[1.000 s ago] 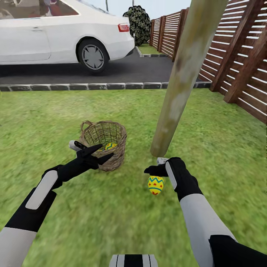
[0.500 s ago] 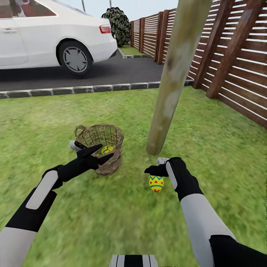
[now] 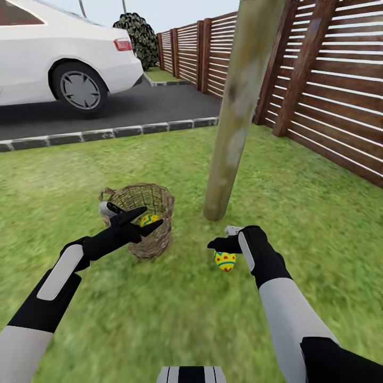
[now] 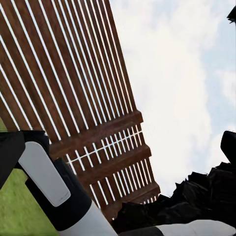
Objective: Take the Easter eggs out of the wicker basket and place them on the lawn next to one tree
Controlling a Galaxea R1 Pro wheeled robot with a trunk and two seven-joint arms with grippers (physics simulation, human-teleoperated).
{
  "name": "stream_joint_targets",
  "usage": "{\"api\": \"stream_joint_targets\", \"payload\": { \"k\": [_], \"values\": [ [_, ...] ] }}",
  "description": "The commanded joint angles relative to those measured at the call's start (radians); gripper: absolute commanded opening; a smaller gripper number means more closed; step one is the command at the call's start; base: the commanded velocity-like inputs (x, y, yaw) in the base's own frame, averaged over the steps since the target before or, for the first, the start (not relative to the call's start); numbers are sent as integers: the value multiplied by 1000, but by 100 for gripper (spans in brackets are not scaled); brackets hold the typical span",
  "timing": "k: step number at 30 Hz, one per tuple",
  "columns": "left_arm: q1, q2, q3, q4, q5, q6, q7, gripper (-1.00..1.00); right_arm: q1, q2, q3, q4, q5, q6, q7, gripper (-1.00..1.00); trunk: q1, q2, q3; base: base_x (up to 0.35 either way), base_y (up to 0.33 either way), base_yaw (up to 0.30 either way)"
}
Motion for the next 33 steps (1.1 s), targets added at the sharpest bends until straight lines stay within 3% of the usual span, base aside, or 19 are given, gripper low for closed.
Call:
{"api": "stream_joint_targets", "payload": {
  "k": [1, 6, 11, 19, 25, 33],
  "values": [
    [0, 1, -1, 0, 2, 3, -3, 100, -1, 2, -4, -1, 3, 4, 4, 100, 0, 0, 0, 0, 342, -281],
    [0, 1, -2, 0, 2, 2, -6, 100, -1, 2, -4, 1, 3, 4, 4, 100, 0, 0, 3, 0, 158, -281],
    [0, 1, -1, 0, 1, 1, -49, 100, -1, 2, -3, 1, 3, 4, 4, 100, -2, 1, 24, 0, 10, -197],
    [0, 4, 7, 1, -1, 5, -61, 100, -1, 4, -3, 2, 3, 1, 4, 100, -6, 3, 55, 0, 1, -21],
    [0, 45, 26, -2, 0, 9, -62, 100, -1, 7, -1, 9, 5, -3, 4, 100, -9, 4, 79, 0, 0, 0],
    [0, 54, 30, -3, 2, 9, -64, 100, -1, 7, 1, 7, 4, 6, 3, 100, -12, 6, 109, 0, 0, 0]
  ]
}}
